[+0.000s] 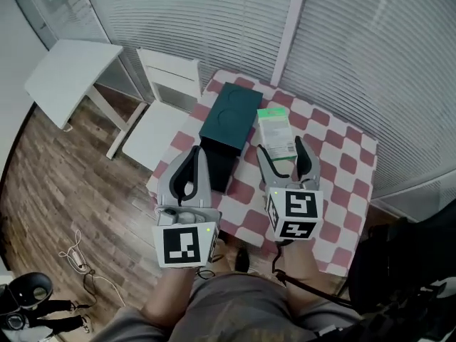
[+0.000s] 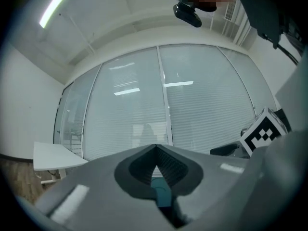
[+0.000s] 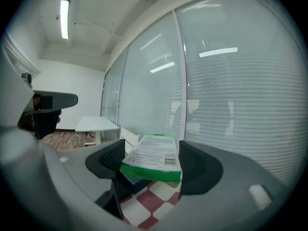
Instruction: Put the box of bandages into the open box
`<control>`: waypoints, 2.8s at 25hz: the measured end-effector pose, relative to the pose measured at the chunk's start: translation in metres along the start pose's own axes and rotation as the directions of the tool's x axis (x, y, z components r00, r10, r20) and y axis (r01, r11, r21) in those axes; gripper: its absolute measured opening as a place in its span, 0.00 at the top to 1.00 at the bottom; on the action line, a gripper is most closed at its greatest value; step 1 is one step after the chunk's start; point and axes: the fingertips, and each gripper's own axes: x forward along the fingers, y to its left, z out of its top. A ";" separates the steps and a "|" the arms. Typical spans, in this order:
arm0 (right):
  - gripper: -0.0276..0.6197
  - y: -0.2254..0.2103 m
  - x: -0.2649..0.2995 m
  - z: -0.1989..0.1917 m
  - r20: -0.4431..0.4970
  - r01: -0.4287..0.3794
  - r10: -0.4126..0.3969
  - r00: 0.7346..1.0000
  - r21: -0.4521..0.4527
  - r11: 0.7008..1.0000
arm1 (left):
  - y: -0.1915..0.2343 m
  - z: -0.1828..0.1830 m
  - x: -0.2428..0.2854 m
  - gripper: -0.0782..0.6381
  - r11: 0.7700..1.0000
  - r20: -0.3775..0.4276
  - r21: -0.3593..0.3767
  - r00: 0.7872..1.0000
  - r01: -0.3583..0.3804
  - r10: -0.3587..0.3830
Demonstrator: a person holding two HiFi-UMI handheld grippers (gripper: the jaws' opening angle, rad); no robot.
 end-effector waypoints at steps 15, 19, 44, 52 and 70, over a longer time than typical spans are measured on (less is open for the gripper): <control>0.41 0.070 -0.052 0.068 0.153 -0.123 0.131 0.980 -0.060 0.991 | 0.029 0.060 -0.107 0.89 0.987 0.091 0.046 0.985 -0.151 0.147; 0.91 0.085 -0.032 0.055 0.159 -0.069 0.079 0.984 -0.062 0.996 | 0.056 0.047 -0.099 0.89 0.989 0.056 0.046 0.988 -0.143 0.141; 0.87 0.060 -0.001 -0.034 -0.044 0.187 -0.186 0.982 0.006 0.982 | 0.064 0.004 -0.019 0.89 0.984 0.009 -0.003 0.984 0.178 -0.178; 0.86 0.036 -0.012 -0.012 -0.018 0.310 -0.310 0.950 -0.014 0.951 | 0.053 0.025 0.003 0.89 0.957 0.079 -0.020 0.955 0.288 -0.286; 0.79 0.004 -0.013 -0.023 -0.039 0.318 -0.319 0.947 -0.023 0.948 | 0.018 0.011 0.042 0.89 0.908 0.058 -0.027 0.908 0.417 -0.415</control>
